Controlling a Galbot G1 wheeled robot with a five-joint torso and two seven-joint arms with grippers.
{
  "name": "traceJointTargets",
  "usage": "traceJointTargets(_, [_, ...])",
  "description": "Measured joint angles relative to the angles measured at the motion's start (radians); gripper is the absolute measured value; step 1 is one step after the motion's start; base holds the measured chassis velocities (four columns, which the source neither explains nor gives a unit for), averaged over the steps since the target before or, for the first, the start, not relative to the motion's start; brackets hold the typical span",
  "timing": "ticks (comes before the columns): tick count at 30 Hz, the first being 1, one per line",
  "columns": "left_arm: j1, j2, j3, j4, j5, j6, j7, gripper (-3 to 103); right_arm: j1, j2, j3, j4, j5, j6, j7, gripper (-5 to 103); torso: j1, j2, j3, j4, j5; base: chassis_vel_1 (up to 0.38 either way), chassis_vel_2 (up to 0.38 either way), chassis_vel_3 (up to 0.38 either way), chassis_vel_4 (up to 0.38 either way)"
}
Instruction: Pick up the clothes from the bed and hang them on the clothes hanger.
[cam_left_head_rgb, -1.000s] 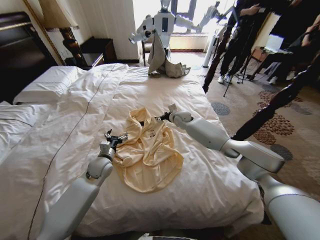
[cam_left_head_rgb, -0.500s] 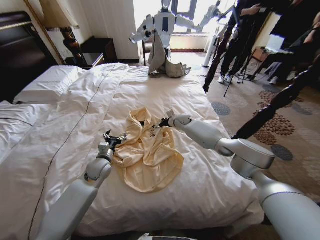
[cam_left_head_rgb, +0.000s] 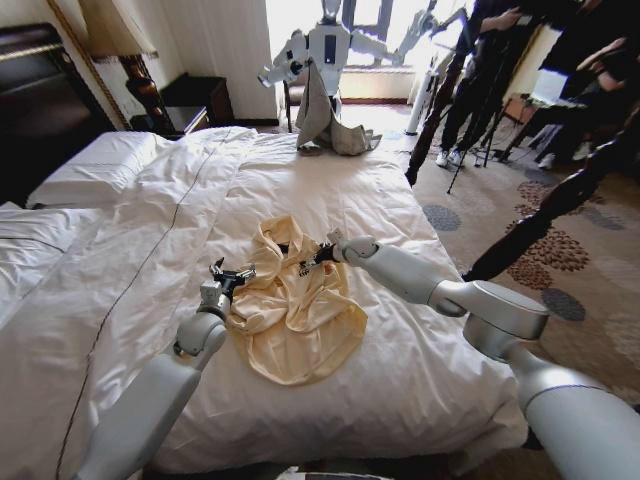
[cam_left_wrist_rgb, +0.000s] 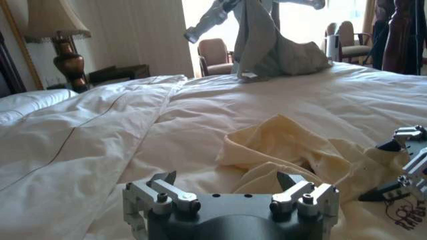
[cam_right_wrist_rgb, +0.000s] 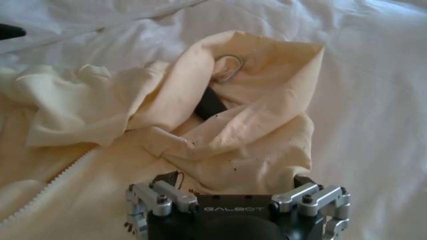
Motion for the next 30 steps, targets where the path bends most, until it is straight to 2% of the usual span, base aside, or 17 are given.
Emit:
traceJointTargets(4, [-0.001,0.001,0.000,0.003,-0.001,-0.001,0.000,100,0.016,-0.011,-0.057,0.033,0.014,-0.003,-0.019,95,0.000,0.000,0.000,-0.0001,0.0000,0.000,0.000,0.000,0.000])
traceJointTargets(5, [-0.001,0.003,-0.001,0.003,-0.002,-0.002,0.000,100,0.022,-0.016,-0.082,0.040,0.013,-0.004,-0.042,90,0.000,0.000,0.000,-0.0003,0.0001,0.000,0.000,0.000,0.000])
traceJointTargets(9, [-0.003,0.006,-0.004,0.003,-0.005,-0.002,0.001,100,0.025,-0.004,-0.093,0.021,0.007,-0.003,-0.055,88,0.000,0.000,0.000,-0.0005,0.0002,0.000,0.000,0.000,0.000])
traceJointTargets(15, [-0.003,0.009,-0.007,0.004,-0.006,-0.009,0.001,100,0.033,0.029,-0.093,-0.029,-0.002,-0.008,-0.061,89,0.000,0.000,0.000,0.0001,0.0000,0.000,0.000,0.000,0.000])
traceJointTargets(17, [-0.001,0.008,-0.007,0.005,-0.006,-0.013,0.001,100,0.034,0.040,-0.092,-0.059,-0.029,-0.008,-0.078,93,0.000,0.000,0.000,0.0001,0.0001,0.000,0.000,0.000,0.000])
traceJointTargets(18, [0.000,0.007,-0.007,0.005,-0.006,-0.015,0.001,100,0.029,0.045,-0.086,-0.075,-0.049,-0.003,-0.083,100,0.000,0.000,0.000,-0.0001,0.0000,0.000,0.000,0.000,0.000])
traceJointTargets(20, [0.000,0.006,-0.006,0.004,-0.006,-0.015,0.000,100,0.025,0.047,-0.083,-0.079,-0.054,0.001,-0.083,100,0.000,0.000,0.000,-0.0002,0.0001,0.000,0.000,0.000,0.000])
traceJointTargets(22, [-0.001,0.007,-0.005,0.003,-0.006,-0.015,0.000,100,0.012,0.043,-0.073,-0.071,-0.057,0.009,-0.069,93,0.000,0.000,0.000,-0.0003,0.0001,0.000,0.000,0.000,0.000])
traceJointTargets(23, [-0.001,0.007,-0.005,0.003,-0.006,-0.015,0.000,100,0.012,0.043,-0.073,-0.071,-0.057,0.009,-0.069,93,0.000,0.000,0.000,-0.0003,0.0001,0.000,0.000,0.000,0.000])
traceJointTargets(27, [-0.003,0.012,-0.003,-0.001,-0.006,-0.015,0.000,100,-0.004,0.040,-0.069,-0.057,-0.058,0.039,-0.034,71,0.000,0.000,0.000,-0.0005,0.0001,0.000,0.000,0.000,0.000])
traceJointTargets(29, [-0.002,0.013,-0.003,-0.002,-0.006,-0.015,0.000,100,-0.006,0.041,-0.069,-0.056,-0.058,0.046,-0.027,71,0.000,0.000,0.000,-0.0006,0.0000,0.000,0.000,0.000,0.000])
traceJointTargets(30, [-0.002,0.013,-0.003,-0.003,-0.006,-0.015,-0.001,100,-0.008,0.043,-0.069,-0.056,-0.058,0.051,-0.021,65,0.000,0.000,0.000,-0.0006,0.0001,0.000,0.000,0.000,0.000])
